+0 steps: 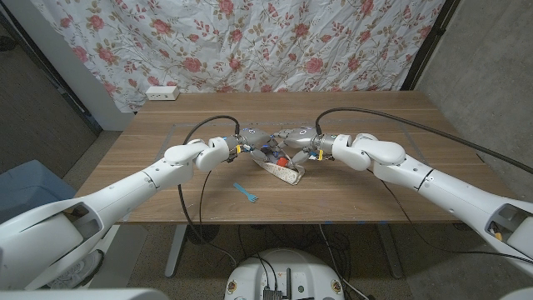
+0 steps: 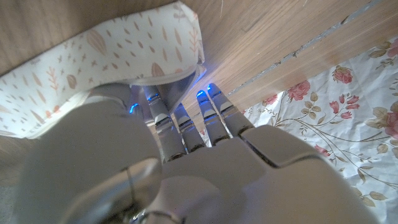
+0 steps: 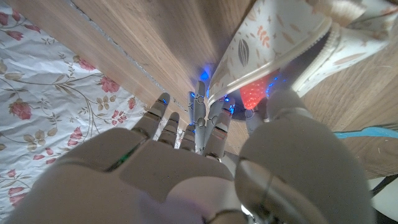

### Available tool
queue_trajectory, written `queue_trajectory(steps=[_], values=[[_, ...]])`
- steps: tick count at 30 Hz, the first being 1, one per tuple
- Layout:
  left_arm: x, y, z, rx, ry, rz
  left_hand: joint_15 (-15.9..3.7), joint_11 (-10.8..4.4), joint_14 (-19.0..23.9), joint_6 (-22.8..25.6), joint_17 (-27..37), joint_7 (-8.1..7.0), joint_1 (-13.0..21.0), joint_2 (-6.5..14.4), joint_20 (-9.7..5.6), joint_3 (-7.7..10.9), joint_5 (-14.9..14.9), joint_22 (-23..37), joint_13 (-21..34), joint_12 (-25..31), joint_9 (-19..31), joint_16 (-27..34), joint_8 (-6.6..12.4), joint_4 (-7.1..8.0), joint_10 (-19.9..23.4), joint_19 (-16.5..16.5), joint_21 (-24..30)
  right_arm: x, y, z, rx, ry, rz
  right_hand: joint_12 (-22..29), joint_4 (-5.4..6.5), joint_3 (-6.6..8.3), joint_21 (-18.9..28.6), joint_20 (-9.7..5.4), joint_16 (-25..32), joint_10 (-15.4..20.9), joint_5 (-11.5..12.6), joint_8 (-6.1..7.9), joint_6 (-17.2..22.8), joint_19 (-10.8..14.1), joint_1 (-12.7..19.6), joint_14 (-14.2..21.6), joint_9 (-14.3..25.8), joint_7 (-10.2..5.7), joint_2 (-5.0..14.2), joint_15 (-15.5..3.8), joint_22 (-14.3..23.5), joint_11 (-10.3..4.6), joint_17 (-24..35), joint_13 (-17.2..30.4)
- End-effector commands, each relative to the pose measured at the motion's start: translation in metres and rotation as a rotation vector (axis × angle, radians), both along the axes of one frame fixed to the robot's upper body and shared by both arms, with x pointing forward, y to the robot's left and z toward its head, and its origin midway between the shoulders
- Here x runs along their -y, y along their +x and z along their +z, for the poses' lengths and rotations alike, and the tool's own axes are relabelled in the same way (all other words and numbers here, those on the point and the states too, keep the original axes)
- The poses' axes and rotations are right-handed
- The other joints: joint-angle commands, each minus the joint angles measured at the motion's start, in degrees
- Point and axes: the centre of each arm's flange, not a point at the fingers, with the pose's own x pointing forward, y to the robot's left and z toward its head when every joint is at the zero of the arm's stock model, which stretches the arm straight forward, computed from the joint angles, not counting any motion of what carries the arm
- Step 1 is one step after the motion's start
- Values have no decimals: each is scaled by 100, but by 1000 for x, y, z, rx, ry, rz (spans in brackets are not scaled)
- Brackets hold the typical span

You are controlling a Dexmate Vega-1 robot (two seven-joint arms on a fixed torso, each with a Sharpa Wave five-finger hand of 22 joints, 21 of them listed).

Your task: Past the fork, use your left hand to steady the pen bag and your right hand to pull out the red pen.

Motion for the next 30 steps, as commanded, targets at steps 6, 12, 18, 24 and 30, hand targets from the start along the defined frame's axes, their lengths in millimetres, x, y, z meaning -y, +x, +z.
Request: queue_trajectory(steps=[6,12,18,24,30], values=[[2,1,-1,-2,5,-3,-677,11,23,34,13,9,-51,27,27,-26,-4,9,16,33,13,42,38,-9,-3,-24,47,-2,8,-7,-24,-48,-12,34,-13,-5,7,-10,6,-80,68,-27,-67,-50,93,-83,9,-14,-25,37,0,2,15,27],[3,1,-1,-2,13,-4,-675,12,22,23,13,11,-55,35,27,-33,-4,10,17,34,13,41,33,-9,-1,-23,48,-2,10,-7,-19,-55,-14,41,-3,-12,11,-15,12,-90,81,-38,-86,-49,110,-84,10,-14,-32,39,1,2,15,27],[5,2,-1,-1,15,-6,-681,12,23,26,13,9,-56,39,23,-36,-3,10,17,34,12,40,34,-10,0,-24,49,-1,10,-7,-12,-45,-3,65,18,-20,29,-27,30,-55,98,-12,-31,-11,120,-61,23,-8,-25,23,1,5,19,28],[6,2,-2,-1,22,-8,-676,11,22,17,12,0,-58,45,27,-41,-3,10,17,35,12,39,30,-11,3,-25,49,-2,10,-7,-4,-33,16,91,49,-32,47,-52,63,-14,121,83,166,39,132,-8,60,0,2,-3,1,-9,25,28],[4,2,-1,1,23,-4,-681,10,25,25,12,4,-60,50,26,-45,-2,10,17,36,12,40,33,-12,7,-24,50,-1,11,-8,0,-29,23,126,71,-56,61,-93,99,69,143,253,508,101,161,46,118,1,37,-49,2,-24,34,26]])
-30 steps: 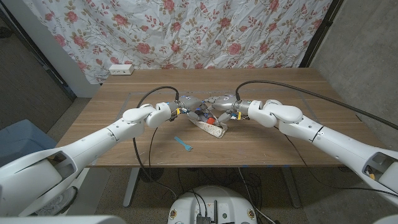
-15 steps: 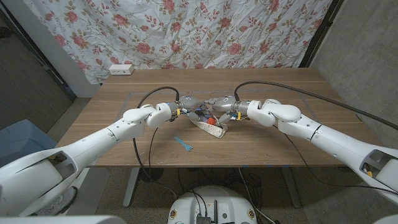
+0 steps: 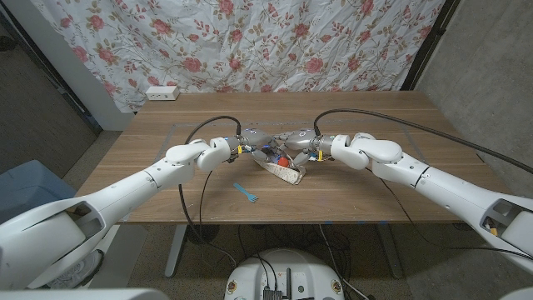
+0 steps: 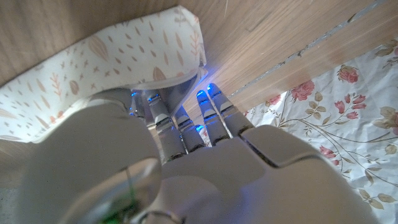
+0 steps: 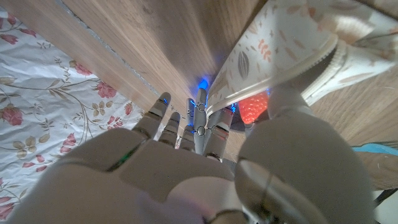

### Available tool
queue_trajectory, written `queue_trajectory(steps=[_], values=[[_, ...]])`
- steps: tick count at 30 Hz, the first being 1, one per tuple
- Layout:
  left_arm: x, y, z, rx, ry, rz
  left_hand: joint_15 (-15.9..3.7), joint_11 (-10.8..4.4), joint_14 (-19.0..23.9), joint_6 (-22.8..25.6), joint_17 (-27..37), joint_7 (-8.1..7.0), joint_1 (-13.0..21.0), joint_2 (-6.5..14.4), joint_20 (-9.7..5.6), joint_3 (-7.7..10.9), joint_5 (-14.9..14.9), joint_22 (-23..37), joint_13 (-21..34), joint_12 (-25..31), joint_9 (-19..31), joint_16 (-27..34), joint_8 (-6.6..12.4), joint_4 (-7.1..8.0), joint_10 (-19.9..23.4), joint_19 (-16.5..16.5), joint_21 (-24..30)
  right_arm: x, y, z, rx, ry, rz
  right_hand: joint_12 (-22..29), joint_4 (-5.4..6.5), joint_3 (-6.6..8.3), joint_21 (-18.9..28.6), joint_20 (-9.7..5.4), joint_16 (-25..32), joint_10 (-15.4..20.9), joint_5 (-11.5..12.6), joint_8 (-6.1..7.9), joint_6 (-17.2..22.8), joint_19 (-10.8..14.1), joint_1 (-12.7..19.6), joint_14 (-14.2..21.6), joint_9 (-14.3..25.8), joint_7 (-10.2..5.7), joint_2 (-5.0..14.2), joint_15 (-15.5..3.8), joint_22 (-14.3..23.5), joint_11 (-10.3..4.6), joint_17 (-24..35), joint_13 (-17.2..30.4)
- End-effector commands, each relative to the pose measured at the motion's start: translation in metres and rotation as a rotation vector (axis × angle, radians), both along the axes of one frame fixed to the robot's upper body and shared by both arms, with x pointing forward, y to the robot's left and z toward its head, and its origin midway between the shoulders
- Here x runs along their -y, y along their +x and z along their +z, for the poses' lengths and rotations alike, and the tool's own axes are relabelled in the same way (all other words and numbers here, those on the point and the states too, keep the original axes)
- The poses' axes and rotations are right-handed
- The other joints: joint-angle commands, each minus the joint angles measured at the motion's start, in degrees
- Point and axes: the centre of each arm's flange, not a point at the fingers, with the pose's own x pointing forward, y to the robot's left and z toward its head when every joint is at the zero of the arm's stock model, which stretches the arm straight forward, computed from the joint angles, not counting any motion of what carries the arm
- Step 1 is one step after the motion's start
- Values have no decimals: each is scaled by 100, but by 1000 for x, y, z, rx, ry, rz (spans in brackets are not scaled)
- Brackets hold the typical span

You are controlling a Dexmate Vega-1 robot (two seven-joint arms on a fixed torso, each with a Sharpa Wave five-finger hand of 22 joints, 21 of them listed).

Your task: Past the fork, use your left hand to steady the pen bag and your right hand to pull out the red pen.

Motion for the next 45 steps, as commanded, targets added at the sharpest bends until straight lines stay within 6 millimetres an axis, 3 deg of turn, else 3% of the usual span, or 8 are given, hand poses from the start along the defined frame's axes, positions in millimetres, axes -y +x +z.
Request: queue_trajectory(steps=[1,17,45], values=[[0,0,0,3,12,-2,-680,0,25,24,12,5,-30,21,27,-23,-2,10,17,35,13,40,33,12,-6,-25,13,2,5,-4,2,10,11,41,24,-13,37,-12,59,71,47,137,245,101,44,31,48,-10,70,-33,2,-27,19,24],[0,2,1,8,14,-4,-685,2,33,40,11,8,-29,36,29,-33,-1,10,18,36,13,41,38,6,0,-21,17,4,5,-4,3,26,22,69,28,-44,52,-38,107,179,63,336,647,195,98,120,106,-16,97,-105,2,-63,31,20],[0,4,0,4,21,-3,-681,5,47,30,10,3,-21,52,27,-54,0,11,18,34,13,40,32,-5,-1,-22,18,11,4,2,-4,81,25,93,48,-76,54,-57,153,311,66,503,984,283,135,186,152,-23,153,-152,3,-84,60,18]])
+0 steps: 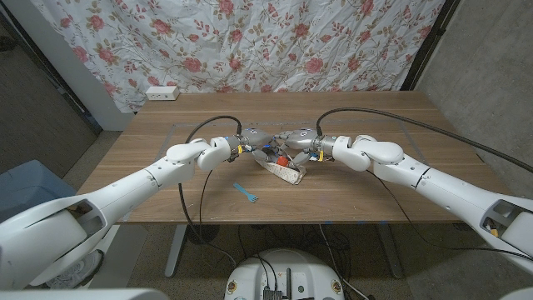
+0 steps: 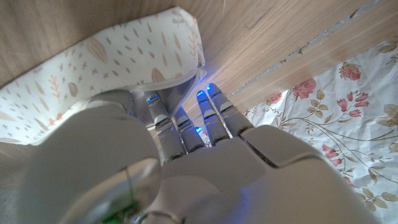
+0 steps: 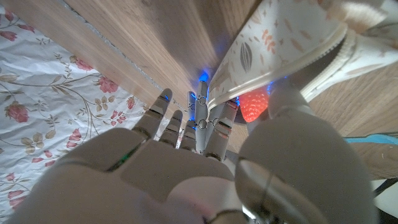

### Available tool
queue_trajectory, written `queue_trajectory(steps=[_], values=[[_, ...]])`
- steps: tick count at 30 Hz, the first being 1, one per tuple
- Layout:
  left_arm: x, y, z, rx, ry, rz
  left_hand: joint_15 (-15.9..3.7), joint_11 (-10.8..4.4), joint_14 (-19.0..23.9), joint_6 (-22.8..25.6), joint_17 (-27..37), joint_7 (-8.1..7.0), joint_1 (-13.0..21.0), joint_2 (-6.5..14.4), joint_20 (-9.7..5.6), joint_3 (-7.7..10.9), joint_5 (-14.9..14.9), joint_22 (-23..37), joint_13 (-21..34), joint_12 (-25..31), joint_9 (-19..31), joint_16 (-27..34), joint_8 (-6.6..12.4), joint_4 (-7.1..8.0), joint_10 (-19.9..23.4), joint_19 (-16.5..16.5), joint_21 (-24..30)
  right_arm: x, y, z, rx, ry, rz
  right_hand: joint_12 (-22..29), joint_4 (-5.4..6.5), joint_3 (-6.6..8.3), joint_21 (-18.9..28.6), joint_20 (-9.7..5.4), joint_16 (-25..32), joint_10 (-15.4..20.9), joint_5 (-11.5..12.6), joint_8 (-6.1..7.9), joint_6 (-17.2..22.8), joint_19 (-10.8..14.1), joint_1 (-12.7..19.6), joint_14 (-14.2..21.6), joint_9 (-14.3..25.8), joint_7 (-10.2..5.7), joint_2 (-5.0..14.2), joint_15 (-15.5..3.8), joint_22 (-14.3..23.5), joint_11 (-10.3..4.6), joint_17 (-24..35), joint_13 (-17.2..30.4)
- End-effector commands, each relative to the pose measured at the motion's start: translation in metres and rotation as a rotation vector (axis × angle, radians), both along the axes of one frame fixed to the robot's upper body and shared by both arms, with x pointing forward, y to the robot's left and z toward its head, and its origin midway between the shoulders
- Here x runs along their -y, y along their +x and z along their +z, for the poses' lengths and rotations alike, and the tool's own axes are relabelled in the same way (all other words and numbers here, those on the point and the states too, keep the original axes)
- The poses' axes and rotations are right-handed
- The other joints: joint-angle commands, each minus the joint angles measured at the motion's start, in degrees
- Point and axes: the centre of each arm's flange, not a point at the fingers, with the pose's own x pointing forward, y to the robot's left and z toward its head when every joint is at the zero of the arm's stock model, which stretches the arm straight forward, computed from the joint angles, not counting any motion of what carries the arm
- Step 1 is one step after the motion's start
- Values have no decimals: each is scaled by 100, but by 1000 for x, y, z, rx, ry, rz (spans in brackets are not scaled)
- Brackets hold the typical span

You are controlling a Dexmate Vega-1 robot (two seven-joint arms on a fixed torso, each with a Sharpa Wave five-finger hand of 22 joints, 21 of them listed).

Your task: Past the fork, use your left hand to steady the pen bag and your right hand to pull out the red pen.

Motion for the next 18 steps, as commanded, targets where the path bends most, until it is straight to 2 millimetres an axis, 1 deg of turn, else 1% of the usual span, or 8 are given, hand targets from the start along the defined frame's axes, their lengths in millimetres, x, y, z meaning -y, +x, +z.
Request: queue_trajectory(steps=[1,18], values=[[1,2,0,-2,6,-1,-683,7,46,30,10,2,2,30,-4,-7,0,11,18,35,12,40,31,-4,1,8,18,5,-1,5,-5,37,2,26,9,-38,31,-2,33,31,26,42,68,21,23,52,22,-10,43,-19,2,1,29,22],[2,4,-1,-5,2,2,-692,9,47,29,9,9,-1,31,-5,-25,-1,11,18,36,12,37,30,-8,5,9,19,10,-4,16,-4,77,14,32,14,-57,29,-1,47,89,20,127,232,53,36,66,47,-10,70,-41,3,-8,42,21]])
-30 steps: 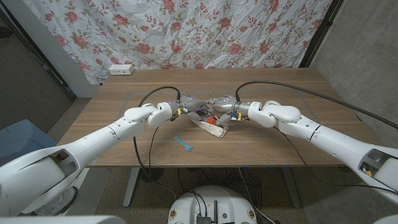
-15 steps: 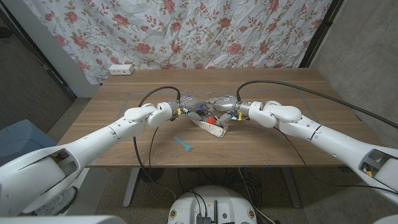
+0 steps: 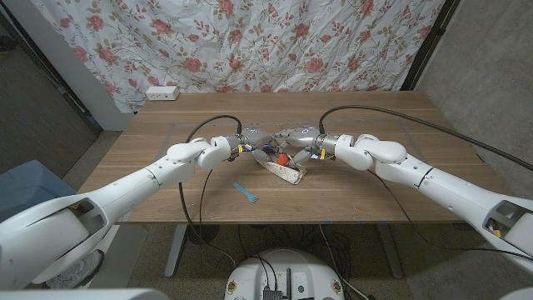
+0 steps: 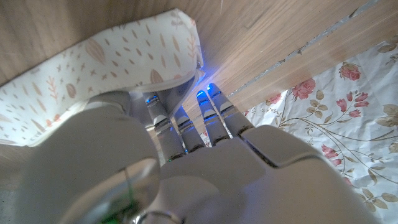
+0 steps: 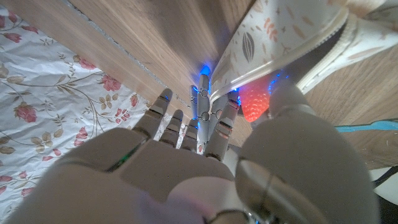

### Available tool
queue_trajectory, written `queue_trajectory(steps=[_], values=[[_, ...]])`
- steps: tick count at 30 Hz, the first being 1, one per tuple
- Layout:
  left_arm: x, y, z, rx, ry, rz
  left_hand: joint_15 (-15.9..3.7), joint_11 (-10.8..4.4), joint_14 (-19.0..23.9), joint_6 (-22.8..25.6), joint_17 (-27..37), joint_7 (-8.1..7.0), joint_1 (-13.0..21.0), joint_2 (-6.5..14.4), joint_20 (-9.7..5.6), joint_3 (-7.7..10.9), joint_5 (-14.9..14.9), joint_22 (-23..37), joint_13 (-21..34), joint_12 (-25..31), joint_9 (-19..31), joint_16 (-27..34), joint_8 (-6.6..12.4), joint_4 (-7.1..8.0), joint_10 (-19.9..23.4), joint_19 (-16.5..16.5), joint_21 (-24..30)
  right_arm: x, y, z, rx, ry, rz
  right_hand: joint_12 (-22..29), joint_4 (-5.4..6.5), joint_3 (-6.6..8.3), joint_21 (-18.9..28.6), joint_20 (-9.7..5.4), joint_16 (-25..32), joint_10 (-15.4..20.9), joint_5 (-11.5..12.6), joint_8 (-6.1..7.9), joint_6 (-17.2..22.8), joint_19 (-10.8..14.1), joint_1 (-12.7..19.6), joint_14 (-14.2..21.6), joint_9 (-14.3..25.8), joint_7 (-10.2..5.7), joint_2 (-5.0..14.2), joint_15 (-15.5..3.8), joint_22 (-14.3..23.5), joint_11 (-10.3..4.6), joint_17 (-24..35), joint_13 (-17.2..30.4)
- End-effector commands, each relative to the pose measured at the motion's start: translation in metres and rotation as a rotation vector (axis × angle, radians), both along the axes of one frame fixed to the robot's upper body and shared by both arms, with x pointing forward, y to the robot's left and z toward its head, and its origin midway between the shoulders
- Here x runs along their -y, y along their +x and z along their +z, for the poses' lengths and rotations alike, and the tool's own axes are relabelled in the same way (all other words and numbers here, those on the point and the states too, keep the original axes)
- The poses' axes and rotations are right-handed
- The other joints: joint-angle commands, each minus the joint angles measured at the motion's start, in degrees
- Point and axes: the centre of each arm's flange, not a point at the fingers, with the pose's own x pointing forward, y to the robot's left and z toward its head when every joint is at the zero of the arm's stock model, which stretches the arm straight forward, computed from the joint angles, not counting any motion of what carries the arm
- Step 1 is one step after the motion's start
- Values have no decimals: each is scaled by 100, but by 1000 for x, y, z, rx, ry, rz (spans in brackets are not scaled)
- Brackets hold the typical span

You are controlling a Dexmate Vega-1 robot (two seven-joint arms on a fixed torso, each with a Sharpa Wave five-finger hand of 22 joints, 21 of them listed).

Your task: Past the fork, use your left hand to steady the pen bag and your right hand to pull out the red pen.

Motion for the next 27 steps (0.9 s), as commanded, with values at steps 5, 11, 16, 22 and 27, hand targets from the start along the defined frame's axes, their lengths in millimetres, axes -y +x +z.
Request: queue_trajectory(steps=[5,11,16,22,27], values=[[1,2,-1,-3,1,1,-685,6,45,22,9,7,2,32,-3,-28,0,11,18,34,12,36,27,-11,4,9,19,5,-2,11,-2,39,8,31,-10,-39,27,0,13,70,23,66,100,57,39,35,23,-9,71,-2,3,21,24,15],[2,3,0,-2,2,-2,-682,6,45,23,9,11,3,34,-3,-33,0,11,18,32,12,35,28,-12,-1,8,19,7,-5,16,1,57,8,37,-11,-47,24,13,14,99,21,89,142,61,44,32,30,-10,74,1,3,29,27,15],[2,4,1,-3,3,-2,-685,6,47,25,10,7,4,40,1,-37,0,11,18,33,13,36,29,-12,1,7,19,10,-8,22,-5,70,7,40,-11,-54,23,16,17,121,19,107,174,69,48,35,36,-11,74,-1,3,21,30,15],[1,4,1,-1,0,-2,-685,8,51,25,10,4,1,43,0,-42,0,11,18,33,13,37,29,-10,-1,7,19,14,-13,29,1,86,5,45,-12,-62,20,24,15,148,16,122,198,70,52,24,41,-12,75,3,3,25,33,15],[1,4,2,1,0,-2,-684,9,51,41,10,9,2,44,-4,-45,0,11,18,36,13,37,36,-11,6,8,20,18,-17,35,-4,102,6,47,-12,-68,17,26,15,164,14,132,213,68,54,22,45,-13,73,5,3,24,36,15]])
